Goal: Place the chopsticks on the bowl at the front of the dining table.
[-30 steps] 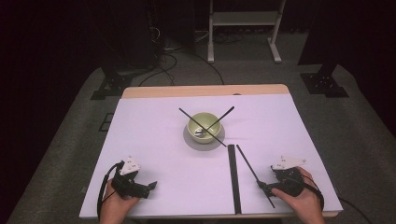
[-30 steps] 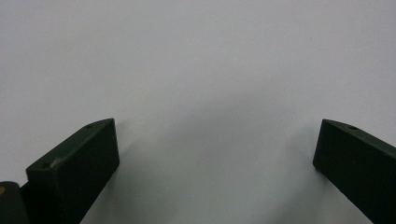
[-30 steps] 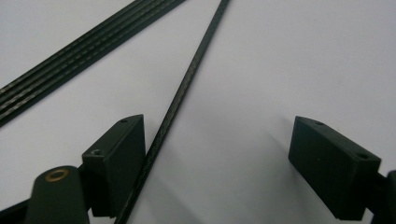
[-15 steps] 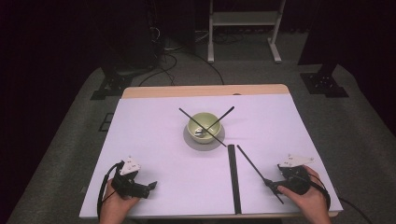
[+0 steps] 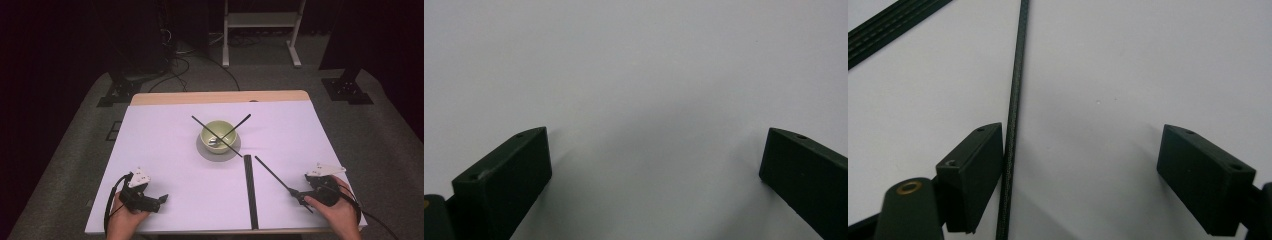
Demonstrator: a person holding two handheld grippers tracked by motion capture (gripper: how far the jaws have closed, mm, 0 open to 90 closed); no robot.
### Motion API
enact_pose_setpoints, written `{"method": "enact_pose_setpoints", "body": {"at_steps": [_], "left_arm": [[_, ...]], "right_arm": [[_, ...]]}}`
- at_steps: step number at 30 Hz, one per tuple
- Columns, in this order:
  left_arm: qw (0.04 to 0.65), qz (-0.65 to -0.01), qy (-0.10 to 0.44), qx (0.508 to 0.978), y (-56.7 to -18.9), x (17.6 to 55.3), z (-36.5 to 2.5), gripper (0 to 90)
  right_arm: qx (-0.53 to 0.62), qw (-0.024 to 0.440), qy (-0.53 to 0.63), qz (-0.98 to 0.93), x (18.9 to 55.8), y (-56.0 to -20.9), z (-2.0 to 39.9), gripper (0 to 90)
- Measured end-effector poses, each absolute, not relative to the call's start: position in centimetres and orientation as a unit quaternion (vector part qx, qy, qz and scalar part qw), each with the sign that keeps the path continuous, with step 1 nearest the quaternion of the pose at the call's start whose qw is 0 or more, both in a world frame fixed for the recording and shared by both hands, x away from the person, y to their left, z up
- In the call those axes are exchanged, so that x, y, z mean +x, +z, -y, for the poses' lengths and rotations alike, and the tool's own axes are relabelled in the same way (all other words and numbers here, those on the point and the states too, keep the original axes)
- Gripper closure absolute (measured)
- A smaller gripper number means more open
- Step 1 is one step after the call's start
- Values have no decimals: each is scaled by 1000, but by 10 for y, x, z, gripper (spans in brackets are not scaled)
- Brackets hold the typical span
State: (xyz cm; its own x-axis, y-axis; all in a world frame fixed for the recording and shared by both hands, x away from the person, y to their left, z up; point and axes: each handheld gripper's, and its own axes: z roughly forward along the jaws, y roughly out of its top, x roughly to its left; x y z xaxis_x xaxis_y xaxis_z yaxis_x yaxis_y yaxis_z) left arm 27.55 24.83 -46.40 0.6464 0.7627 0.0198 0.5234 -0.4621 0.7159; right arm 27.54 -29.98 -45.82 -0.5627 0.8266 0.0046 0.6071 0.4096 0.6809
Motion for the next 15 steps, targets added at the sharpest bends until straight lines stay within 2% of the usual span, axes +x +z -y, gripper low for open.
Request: {"method": "enact_pose_setpoints", "body": {"at_steps": [12,15], "left_arm": [[349,-384,172,838,-464,276,-248,0],[349,-384,171,838,-464,276,-248,0]], "right_arm": [[433,169,321,-825,276,-458,301,174],[435,166,323,-824,276,-457,301,212]]}}
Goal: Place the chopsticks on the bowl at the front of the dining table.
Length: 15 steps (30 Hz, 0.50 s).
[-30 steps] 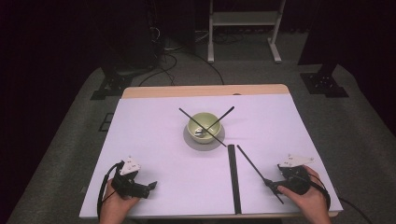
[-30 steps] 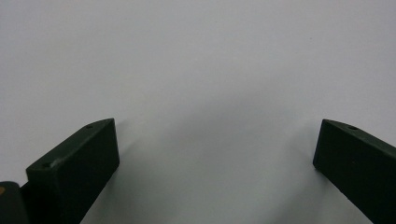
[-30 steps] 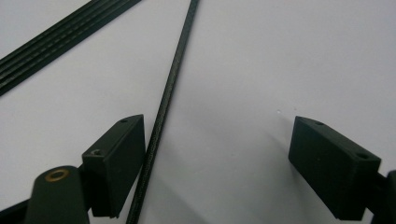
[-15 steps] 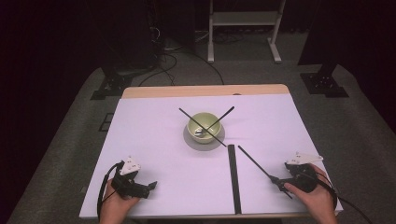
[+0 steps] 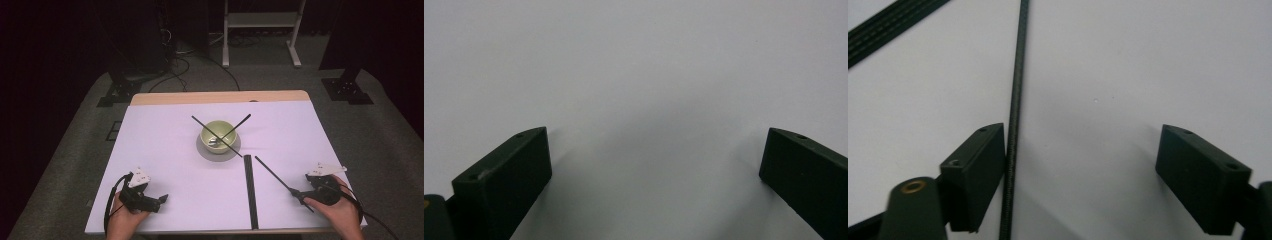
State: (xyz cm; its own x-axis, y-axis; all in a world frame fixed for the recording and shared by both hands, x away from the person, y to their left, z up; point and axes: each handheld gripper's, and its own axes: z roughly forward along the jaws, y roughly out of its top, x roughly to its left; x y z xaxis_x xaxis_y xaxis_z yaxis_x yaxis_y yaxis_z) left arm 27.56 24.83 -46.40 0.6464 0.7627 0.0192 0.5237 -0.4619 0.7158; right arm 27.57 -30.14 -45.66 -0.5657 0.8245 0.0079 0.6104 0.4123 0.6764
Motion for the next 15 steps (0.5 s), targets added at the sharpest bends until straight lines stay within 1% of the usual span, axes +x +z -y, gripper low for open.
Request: {"method": "enact_pose_setpoints", "body": {"at_steps": [5,15], "left_arm": [[349,-384,171,838,-464,276,-248,0],[349,-384,171,838,-464,276,-248,0]], "right_arm": [[438,160,335,-819,275,-453,301,222],[433,162,341,-819,277,-449,297,252]]}}
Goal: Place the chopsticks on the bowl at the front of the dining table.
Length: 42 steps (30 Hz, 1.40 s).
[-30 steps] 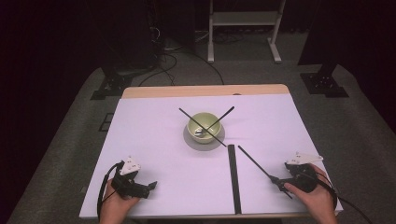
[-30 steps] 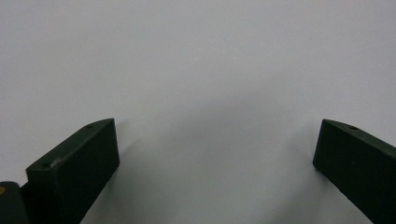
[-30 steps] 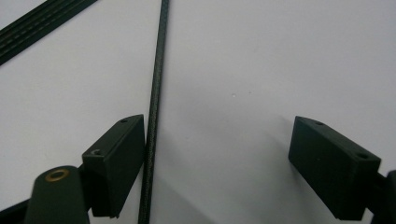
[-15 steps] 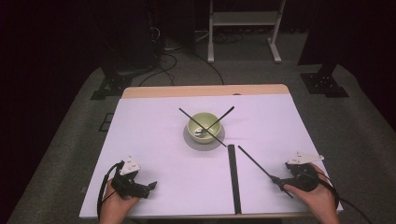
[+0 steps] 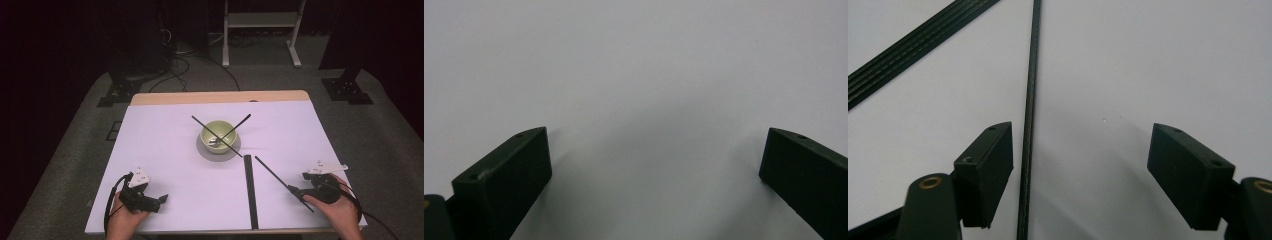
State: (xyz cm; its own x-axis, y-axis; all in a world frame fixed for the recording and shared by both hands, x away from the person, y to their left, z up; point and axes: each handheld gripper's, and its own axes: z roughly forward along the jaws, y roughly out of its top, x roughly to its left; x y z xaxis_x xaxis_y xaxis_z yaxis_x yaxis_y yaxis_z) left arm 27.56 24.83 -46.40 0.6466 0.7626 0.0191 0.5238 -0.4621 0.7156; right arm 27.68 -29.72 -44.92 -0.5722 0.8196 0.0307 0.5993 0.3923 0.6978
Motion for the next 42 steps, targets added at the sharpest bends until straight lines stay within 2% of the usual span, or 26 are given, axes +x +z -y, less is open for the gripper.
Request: {"method": "enact_pose_setpoints", "body": {"at_steps": [25,42], "left_arm": [[348,-384,171,838,-464,276,-248,0],[348,-384,171,838,-464,276,-248,0]], "right_arm": [[407,153,363,-824,296,-437,277,413],[395,135,364,-833,313,-438,261,590]]}}
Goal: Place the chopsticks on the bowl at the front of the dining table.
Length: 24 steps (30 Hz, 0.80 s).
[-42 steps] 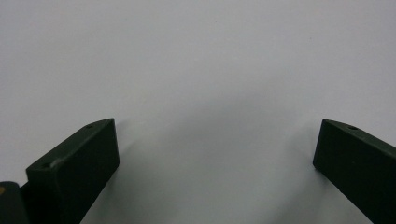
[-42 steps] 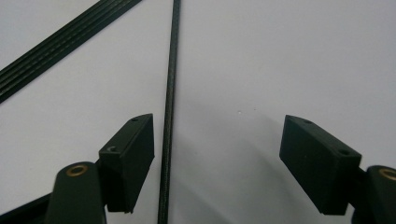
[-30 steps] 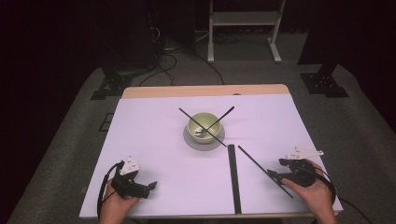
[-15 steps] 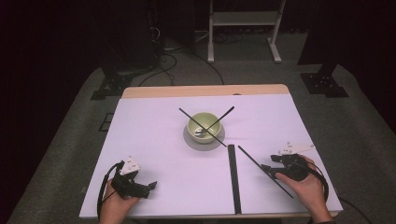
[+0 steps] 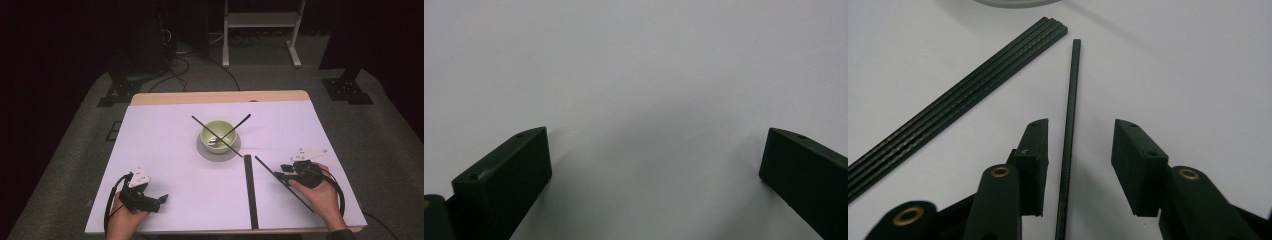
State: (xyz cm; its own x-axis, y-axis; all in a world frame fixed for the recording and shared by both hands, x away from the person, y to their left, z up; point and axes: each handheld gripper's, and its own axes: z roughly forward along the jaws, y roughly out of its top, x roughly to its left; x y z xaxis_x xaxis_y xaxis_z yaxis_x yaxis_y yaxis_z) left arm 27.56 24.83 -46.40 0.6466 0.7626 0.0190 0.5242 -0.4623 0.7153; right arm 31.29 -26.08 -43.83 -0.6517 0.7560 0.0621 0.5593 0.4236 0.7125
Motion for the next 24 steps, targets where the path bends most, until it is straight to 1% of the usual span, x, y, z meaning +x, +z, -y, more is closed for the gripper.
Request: {"method": "enact_pose_setpoints", "body": {"at_steps": [5,6,16,20,24], "left_arm": [[349,-384,171,838,-464,276,-248,0],[349,-384,171,838,-464,276,-248,0],[349,-384,171,838,-464,276,-248,0],[349,-384,171,838,-464,276,-248,0],[349,-384,171,838,-464,276,-248,0]], "right_arm": [[397,130,361,-834,318,-441,258,645],[395,131,362,-834,319,-442,257,673],[395,124,357,-837,328,-448,250,719],[394,123,356,-838,330,-449,249,755],[394,122,357,-838,329,-449,249,766]]}}
